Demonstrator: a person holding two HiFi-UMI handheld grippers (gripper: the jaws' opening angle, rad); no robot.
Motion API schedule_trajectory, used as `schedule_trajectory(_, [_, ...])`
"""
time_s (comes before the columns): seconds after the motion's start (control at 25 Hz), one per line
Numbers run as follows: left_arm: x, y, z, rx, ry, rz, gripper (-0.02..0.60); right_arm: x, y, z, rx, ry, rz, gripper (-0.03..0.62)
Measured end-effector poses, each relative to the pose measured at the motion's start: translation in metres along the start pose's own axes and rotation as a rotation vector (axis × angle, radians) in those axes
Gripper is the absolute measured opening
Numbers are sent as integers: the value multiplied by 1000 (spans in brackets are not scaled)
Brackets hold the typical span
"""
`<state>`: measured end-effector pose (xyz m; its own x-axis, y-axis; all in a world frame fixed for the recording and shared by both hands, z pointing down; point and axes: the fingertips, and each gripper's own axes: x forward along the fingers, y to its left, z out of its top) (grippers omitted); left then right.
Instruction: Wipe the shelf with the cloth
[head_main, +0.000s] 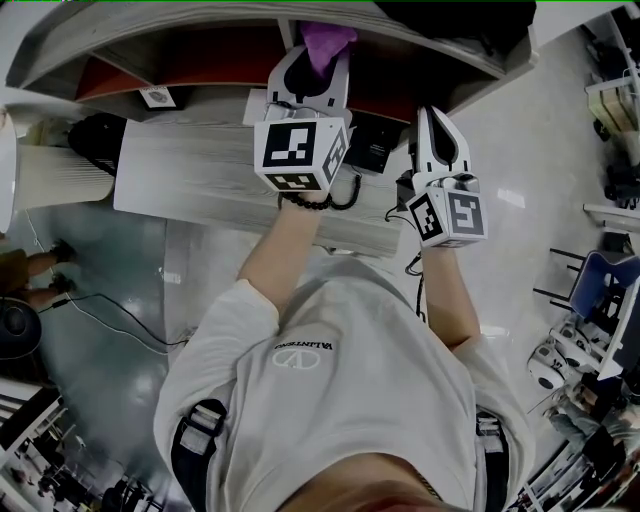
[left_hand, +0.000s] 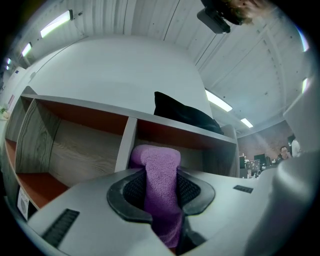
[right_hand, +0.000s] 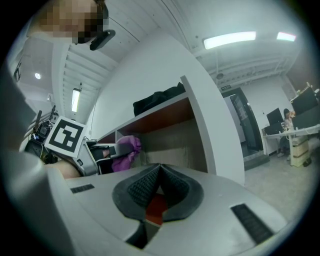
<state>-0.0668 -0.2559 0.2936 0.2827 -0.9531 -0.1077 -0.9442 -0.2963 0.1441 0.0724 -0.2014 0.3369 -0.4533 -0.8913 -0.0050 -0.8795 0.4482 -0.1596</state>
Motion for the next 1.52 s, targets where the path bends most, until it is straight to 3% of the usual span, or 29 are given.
schedule_trajectory(1.52, [-12,19,-104,-13,173,34,106,-7,-3,-47,13,96,-32,1])
